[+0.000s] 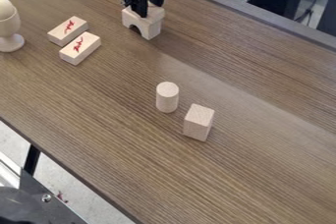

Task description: Put the rectangular block at the top of the arch

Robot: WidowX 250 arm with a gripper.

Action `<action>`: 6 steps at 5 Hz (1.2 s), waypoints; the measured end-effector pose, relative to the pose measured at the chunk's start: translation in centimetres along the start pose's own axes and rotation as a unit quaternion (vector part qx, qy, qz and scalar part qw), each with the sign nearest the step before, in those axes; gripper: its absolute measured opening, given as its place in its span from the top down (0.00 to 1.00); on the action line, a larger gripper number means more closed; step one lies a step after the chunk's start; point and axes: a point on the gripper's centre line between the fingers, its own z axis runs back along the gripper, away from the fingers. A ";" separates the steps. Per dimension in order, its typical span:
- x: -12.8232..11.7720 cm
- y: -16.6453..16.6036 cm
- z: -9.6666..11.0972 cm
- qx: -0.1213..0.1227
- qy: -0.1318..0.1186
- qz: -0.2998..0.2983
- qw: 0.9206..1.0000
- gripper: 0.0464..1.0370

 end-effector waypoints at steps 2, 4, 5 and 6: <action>0.0 -0.1 0.0 -0.003 -0.001 0.000 1.000 0.54; 0.0 0.2 -0.2 -0.001 0.000 0.002 1.000 0.54; 0.0 0.3 -0.2 0.001 -0.001 0.001 1.000 0.54; -0.1 0.5 -0.4 0.003 0.001 0.000 1.000 0.54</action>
